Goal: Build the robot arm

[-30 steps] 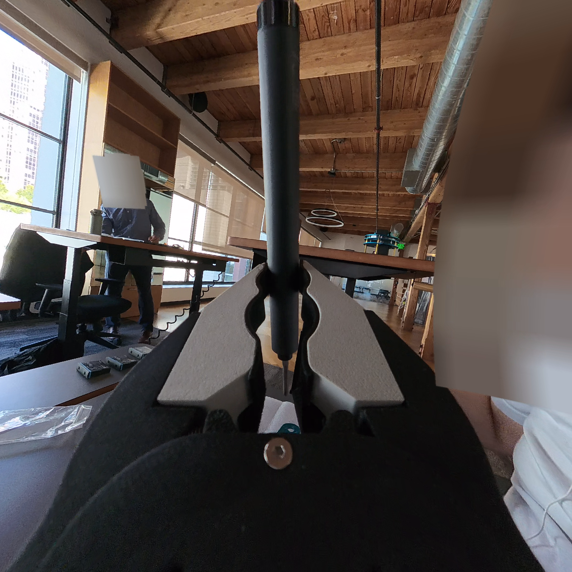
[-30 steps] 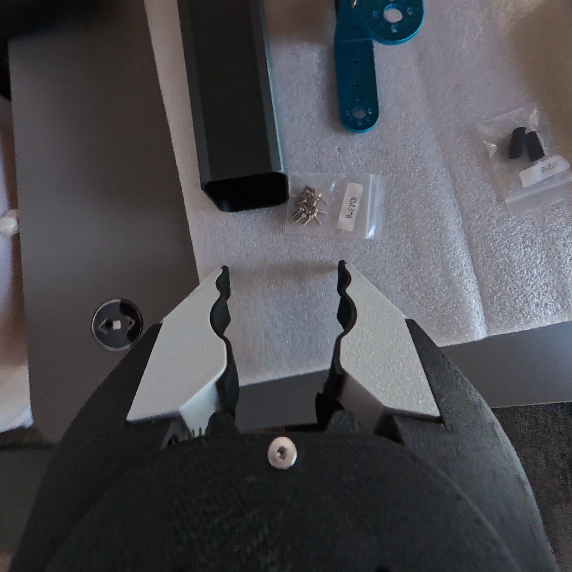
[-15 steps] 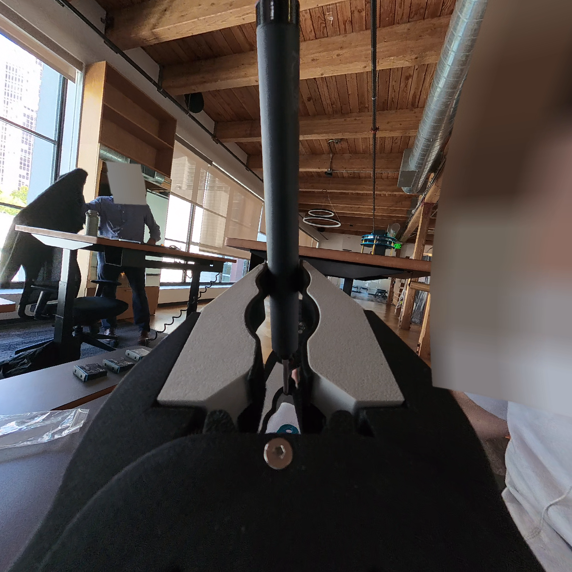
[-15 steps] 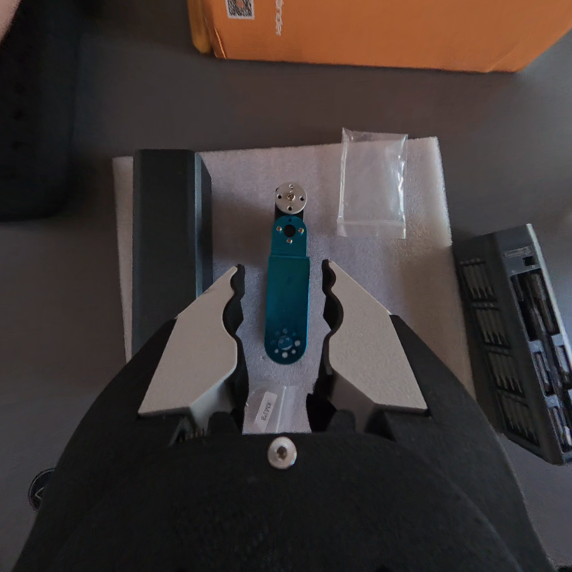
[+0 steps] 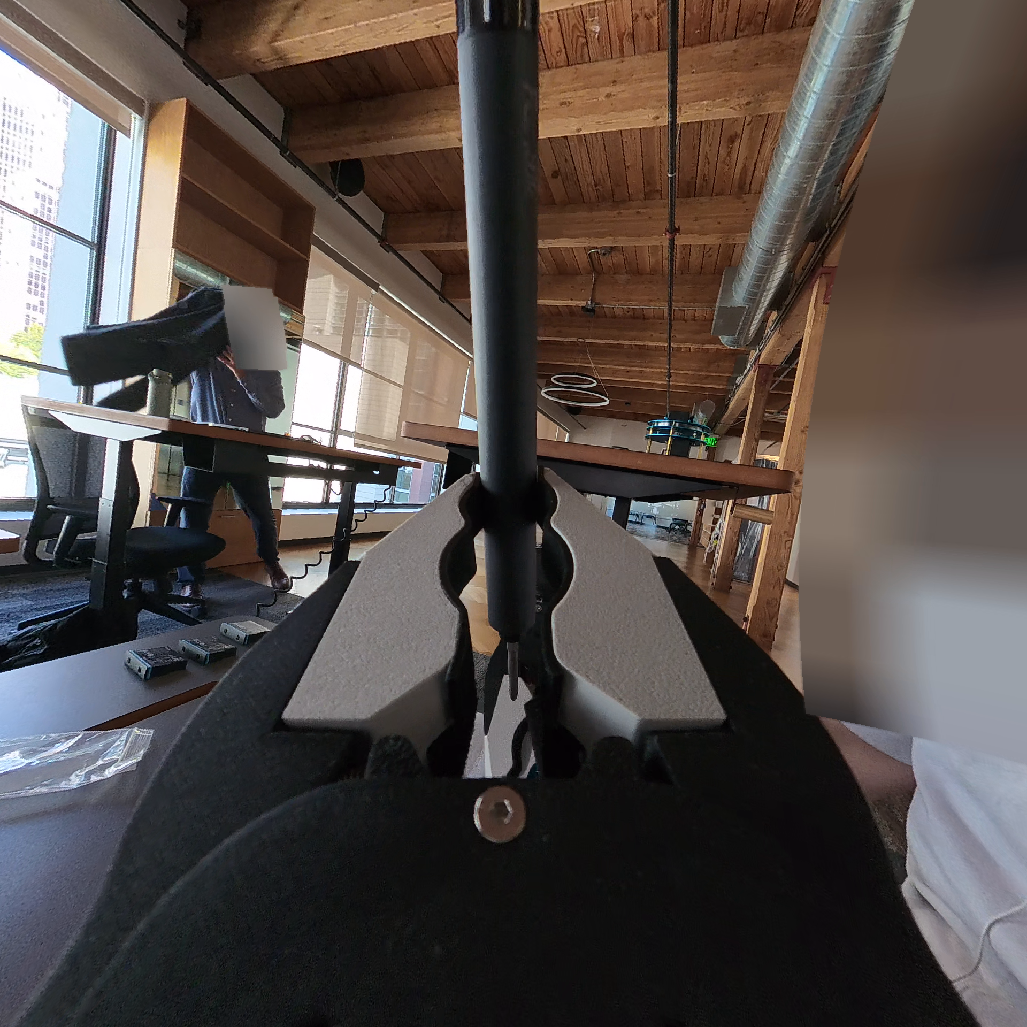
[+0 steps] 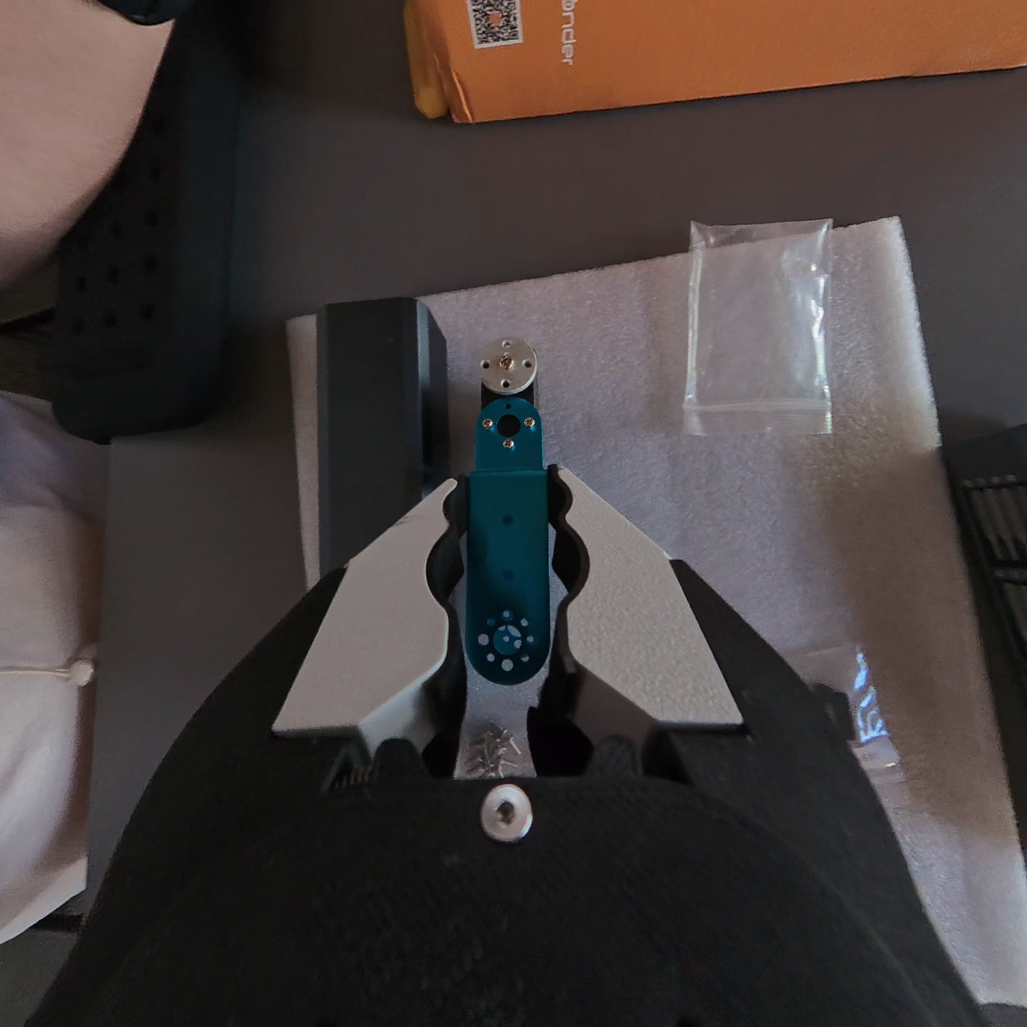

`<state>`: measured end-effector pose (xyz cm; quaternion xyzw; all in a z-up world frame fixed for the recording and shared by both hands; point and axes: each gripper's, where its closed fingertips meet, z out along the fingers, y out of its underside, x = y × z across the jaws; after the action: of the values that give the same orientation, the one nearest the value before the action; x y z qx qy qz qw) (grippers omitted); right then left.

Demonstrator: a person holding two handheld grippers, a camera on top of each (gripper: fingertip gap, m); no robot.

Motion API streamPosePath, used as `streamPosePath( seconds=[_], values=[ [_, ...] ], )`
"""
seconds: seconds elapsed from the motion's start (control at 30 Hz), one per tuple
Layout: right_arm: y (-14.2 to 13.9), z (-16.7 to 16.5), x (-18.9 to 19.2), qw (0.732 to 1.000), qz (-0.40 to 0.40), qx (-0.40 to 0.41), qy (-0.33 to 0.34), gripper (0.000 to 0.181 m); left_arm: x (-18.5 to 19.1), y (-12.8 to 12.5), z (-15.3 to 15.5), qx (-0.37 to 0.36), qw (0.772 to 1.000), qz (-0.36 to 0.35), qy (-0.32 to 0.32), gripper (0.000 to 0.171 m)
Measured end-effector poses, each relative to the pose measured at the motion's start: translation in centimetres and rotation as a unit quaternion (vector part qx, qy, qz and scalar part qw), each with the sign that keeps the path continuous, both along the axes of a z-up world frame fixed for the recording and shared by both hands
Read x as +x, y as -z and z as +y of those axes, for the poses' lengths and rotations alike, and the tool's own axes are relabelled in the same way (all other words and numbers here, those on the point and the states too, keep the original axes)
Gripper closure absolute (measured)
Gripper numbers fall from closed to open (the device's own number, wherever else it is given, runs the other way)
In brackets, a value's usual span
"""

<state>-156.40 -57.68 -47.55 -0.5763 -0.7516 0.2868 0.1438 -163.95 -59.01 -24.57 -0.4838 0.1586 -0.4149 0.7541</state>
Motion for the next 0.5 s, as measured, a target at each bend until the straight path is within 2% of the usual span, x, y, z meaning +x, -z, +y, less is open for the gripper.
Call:
streamPosePath(
  seconds=[0.17, 0.27, 0.33, 0.43, 0.5],
  values=[
    [-0.1, -1.5, 0.6, 0.998, -0.001, -0.060, -0.016, 0.153, 0.2, 0.1, 0.1, -0.002, 1.000, 0.006, -0.001, 0.155],
    [-1.1, -2.2, 0.8, 0.990, 0.005, -0.141, -0.023, 0.141, 0.2, 0.2, 0.2, -0.005, 1.000, 0.006, -0.001, 0.155],
    [-1.8, -1.6, 0.7, 0.984, 0.016, -0.177, -0.006, 0.146, 0.1, 0.3, 0.2, -0.006, 1.000, 0.004, 0.001, 0.155],
    [-1.7, -0.5, 1.0, 0.987, 0.026, -0.159, -0.007, 0.148, 0.0, 0.3, 0.2, -0.005, 1.000, 0.003, -0.001, 0.155],
    [-1.7, -0.5, 1.4, 0.985, 0.022, -0.173, -0.012, 0.140, 0.0, 0.3, 0.2, -0.006, 1.000, 0.004, 0.000, 0.155]
  ],
)
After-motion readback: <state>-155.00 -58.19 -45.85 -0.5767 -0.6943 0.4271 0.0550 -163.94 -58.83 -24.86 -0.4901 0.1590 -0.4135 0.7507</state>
